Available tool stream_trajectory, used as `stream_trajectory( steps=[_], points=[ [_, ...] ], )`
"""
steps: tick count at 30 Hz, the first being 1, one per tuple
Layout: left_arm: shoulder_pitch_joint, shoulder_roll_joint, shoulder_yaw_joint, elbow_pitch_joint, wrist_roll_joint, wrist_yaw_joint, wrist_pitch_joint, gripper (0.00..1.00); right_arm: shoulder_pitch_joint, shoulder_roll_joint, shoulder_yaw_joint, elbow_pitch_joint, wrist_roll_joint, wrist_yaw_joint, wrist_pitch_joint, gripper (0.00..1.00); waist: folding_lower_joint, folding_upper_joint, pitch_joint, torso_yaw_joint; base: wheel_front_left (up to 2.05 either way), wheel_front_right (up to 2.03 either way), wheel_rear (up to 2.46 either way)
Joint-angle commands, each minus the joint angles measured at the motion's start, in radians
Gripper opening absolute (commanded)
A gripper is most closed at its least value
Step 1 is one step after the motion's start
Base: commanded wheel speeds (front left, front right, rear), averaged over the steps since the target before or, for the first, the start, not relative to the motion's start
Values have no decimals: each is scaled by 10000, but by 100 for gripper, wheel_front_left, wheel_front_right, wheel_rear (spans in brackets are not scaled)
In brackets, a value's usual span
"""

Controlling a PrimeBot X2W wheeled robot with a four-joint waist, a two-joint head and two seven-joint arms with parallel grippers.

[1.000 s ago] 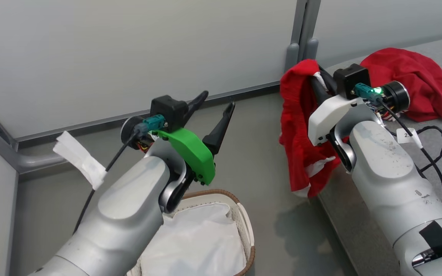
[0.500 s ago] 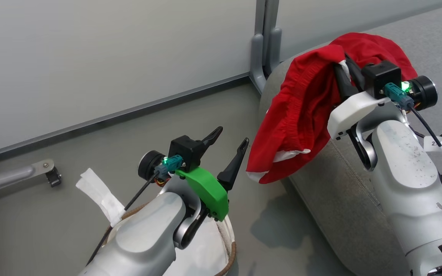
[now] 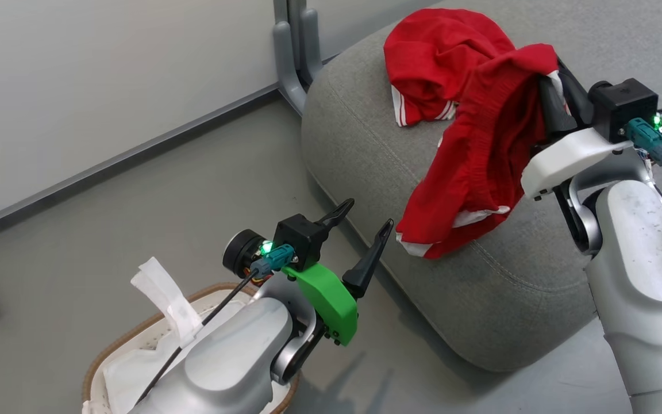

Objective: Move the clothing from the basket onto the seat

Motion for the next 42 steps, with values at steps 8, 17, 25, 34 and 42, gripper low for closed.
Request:
stream_trajectory(
  steps=[8,17,25,34,42],
  points=[
    [-153,289,-99,-205,169,83,195,100,279,-2,-471,-441,130,-14,205,0,0,-1,889,-580,0,0,0],
    [-526,702,-36,-617,335,337,465,100,-1447,-584,-560,538,24,-14,330,0,0,-1,1790,36,0,0,0],
    [-1085,1178,-34,-1558,717,708,884,100,-4283,-1953,-658,1429,-1,-14,805,0,0,-1,2977,892,0,0,0],
    [-1713,1584,-196,-2999,1245,1070,1404,100,-6622,-3806,-999,2452,-411,-14,1475,0,0,-1,4388,1814,0,0,0],
    [-2271,1517,-454,-3741,1609,1035,1780,100,-6263,-4192,-2212,4065,-1017,-14,1041,0,0,-1,5458,2686,0,0,0]
  ],
)
